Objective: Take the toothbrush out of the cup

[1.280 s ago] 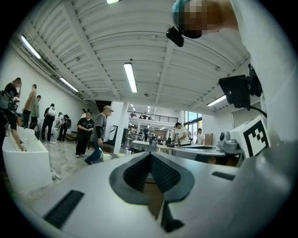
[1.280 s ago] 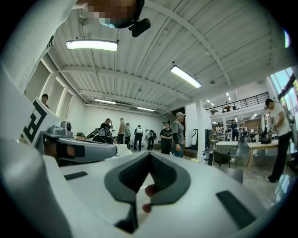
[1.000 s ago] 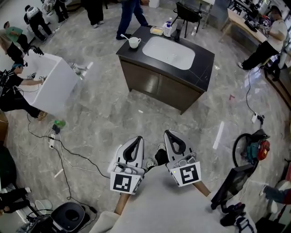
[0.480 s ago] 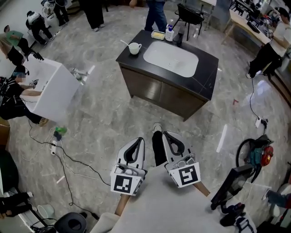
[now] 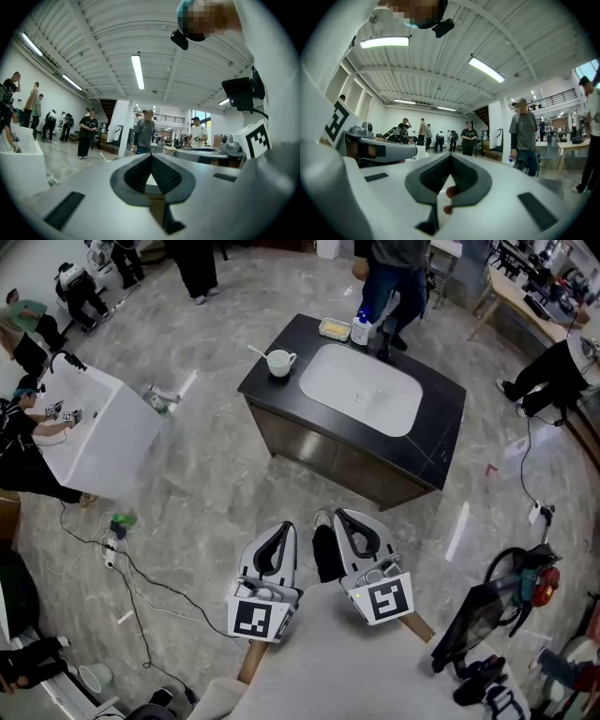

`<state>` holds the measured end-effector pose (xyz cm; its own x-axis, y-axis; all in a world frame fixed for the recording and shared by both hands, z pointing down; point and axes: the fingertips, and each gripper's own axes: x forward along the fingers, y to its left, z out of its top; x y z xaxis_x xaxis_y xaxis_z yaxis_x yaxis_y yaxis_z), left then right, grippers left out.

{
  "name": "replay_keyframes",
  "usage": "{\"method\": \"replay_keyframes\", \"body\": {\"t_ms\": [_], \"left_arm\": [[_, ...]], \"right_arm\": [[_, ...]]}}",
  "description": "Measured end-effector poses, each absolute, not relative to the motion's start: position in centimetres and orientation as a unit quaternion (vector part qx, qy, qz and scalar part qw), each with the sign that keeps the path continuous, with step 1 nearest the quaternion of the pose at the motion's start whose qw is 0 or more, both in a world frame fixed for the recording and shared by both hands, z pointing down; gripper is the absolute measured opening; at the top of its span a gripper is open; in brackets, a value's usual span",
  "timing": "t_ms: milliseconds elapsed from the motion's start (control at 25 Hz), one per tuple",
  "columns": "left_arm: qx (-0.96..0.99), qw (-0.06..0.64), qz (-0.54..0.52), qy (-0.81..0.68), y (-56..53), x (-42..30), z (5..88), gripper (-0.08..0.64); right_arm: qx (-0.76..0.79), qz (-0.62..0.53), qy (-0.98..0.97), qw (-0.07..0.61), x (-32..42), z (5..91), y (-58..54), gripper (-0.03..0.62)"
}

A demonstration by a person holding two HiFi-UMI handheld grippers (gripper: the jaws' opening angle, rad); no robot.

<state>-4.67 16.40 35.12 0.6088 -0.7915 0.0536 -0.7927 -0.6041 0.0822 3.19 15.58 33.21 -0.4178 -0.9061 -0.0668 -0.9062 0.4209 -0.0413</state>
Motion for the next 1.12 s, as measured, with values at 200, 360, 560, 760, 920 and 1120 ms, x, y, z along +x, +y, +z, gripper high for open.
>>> {"method": "replay_keyframes", "body": {"t_ms": [200, 360, 560, 760, 920, 1120], "left_arm": [[0.893, 0.059, 0.008, -0.445, 11.0, -3.3, 35.3, 0.004], [0.893, 0.061, 0.009, -0.446, 7.1, -2.0, 35.0, 0.005], [0.887, 0.064, 0.015, -0.457, 1.8, -1.2, 35.2, 0.005], [0.881, 0.063, 0.019, -0.469, -2.8, -1.1, 34.8, 0.005], [0.88, 0.055, 0.02, -0.472, -5.4, -0.4, 34.4, 0.005], [0.877, 0.053, 0.02, -0.477, -7.0, -0.3, 34.5, 0.004]], "right_arm": [[-0.535, -0.002, 0.844, 0.033, 4.6, 33.0, 10.1, 0.005], [-0.535, -0.009, 0.844, 0.033, 5.7, 32.8, 6.2, 0.005], [-0.524, -0.015, 0.851, 0.031, 6.5, 33.3, 0.9, 0.005], [-0.517, -0.02, 0.855, 0.04, 6.8, 32.8, -3.6, 0.005], [-0.517, -0.021, 0.855, 0.047, 7.5, 32.7, -6.3, 0.005], [-0.516, -0.022, 0.855, 0.048, 7.7, 32.9, -8.2, 0.005]]}}
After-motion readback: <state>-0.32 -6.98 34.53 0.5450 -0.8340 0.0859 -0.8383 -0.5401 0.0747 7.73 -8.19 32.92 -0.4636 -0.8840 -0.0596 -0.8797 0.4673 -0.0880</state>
